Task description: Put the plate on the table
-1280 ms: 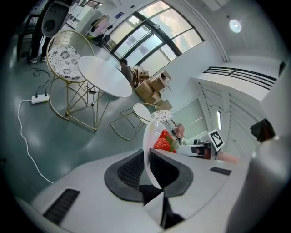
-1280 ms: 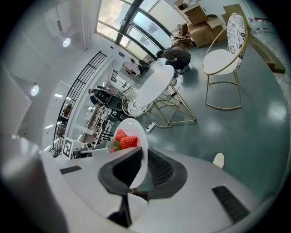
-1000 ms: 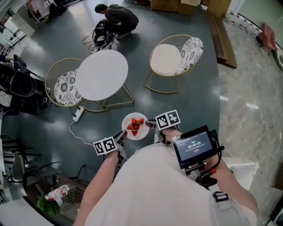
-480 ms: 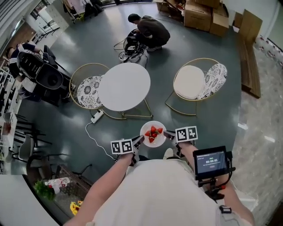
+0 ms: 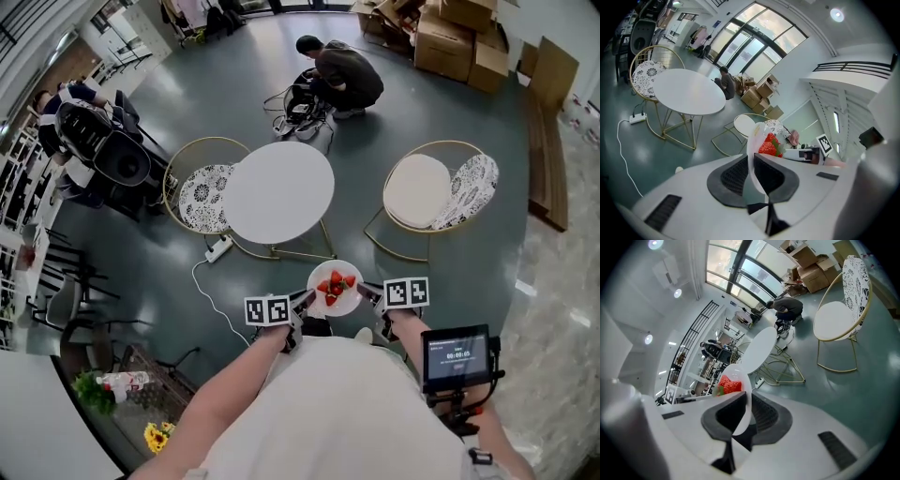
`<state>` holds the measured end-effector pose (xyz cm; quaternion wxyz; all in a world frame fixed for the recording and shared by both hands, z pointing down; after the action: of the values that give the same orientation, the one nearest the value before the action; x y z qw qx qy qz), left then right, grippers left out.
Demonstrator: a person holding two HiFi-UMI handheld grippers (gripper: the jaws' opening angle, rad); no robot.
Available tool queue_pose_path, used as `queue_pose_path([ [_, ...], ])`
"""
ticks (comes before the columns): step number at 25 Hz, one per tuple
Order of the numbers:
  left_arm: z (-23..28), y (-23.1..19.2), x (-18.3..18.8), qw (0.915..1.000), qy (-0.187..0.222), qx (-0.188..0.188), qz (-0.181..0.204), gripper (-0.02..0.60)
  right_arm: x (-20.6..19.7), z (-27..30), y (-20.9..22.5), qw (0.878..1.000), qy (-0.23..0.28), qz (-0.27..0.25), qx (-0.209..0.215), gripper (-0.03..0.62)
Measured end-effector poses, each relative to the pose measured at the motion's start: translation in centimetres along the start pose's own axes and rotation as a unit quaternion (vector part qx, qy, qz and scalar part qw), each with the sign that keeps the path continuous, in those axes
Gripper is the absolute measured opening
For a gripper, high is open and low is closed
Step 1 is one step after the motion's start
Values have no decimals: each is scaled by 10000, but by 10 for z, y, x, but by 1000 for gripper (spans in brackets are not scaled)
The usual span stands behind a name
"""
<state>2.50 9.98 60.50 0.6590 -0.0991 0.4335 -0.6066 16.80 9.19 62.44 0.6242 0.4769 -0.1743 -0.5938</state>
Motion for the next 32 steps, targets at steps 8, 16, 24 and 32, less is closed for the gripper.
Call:
queue_pose_path([
  [8, 27, -9, 15, 9997, -168, -146, -85, 26, 16, 7, 22, 9996, -44, 134, -242, 31],
  [16, 73, -15, 61, 9981, -372, -493, -88, 26, 65, 10, 45, 9978, 45, 275, -598, 31],
  [24, 96, -39, 129, 9969, -373, -680, -115, 26, 132, 42, 46, 9967, 93, 206, -784, 31],
  [32, 90, -75, 178, 9964, -234, -792, -207, 26, 176, 86, 29, 9960, -30, -41, -896, 31],
])
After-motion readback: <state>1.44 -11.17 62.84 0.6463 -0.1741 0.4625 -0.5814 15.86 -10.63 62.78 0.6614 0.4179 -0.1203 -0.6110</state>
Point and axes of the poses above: the fingertips, and each gripper's own axes: z forward along the fingers, y to its right, x out of its top, the point moved 1 cm from there along -z, backward along the fingers
